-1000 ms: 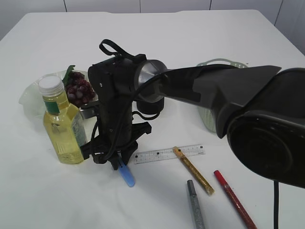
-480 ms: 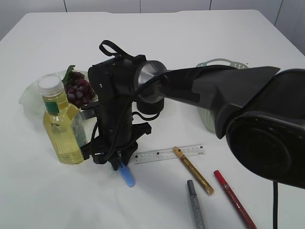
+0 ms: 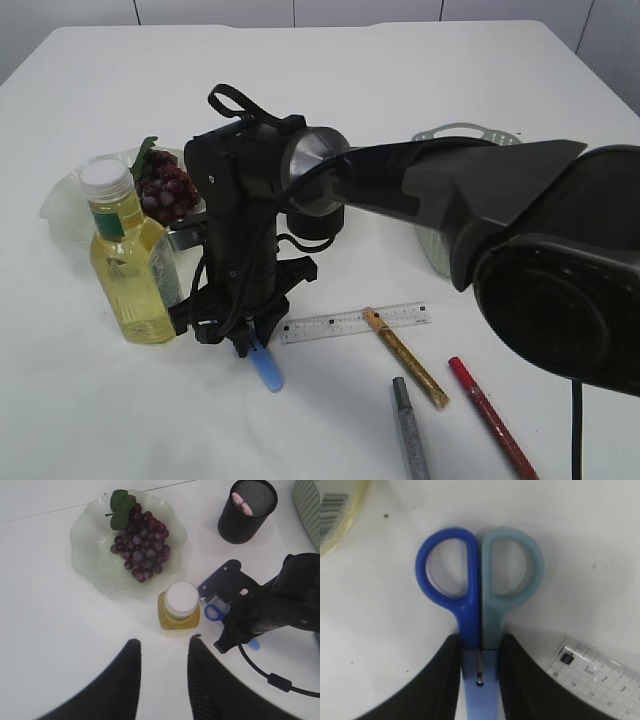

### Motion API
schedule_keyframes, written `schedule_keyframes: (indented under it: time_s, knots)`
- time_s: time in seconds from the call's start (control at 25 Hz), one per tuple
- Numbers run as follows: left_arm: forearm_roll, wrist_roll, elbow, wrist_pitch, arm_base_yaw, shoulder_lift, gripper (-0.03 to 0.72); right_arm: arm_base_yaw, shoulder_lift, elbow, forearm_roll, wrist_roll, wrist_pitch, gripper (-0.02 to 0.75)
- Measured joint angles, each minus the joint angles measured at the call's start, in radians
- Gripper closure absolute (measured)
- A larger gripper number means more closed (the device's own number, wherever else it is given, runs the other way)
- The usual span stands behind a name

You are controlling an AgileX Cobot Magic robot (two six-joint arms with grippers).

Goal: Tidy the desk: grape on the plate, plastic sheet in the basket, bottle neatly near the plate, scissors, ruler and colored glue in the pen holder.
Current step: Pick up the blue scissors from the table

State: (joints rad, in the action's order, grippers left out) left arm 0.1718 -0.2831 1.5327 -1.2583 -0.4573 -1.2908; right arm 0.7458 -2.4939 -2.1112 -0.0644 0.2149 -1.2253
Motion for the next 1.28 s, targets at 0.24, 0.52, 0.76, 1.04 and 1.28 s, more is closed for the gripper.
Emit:
schedule_keyframes:
  time_s: [0.24,0.52,0.76,1.04,1.28]
  knots:
    - [0.0,0.0,0.0,0.0,0.0,0.0,0.453,0.0,0.0,0.0,0.0,0.0,0.0,0.575]
    - [0.0,0.0,0.0,0.0,0.0,0.0,0.453,0.0,0.0,-0.001,0.0,0.0,-0.001,0.582]
    - [0.0,0.0,0.0,0.0,0.0,0.0,0.453,0.0,0.0,-0.001,0.0,0.0,-0.001,0.582]
    - [0.0,0.0,0.0,0.0,0.0,0.0,0.453,0.0,0.0,-0.001,-0.003,0.008,-0.001,0.582]
    - [-0.006,0.0,0.0,0.0,0.0,0.0,0.453,0.0,0.012,0.001,0.022,0.024,-0.001,0.582]
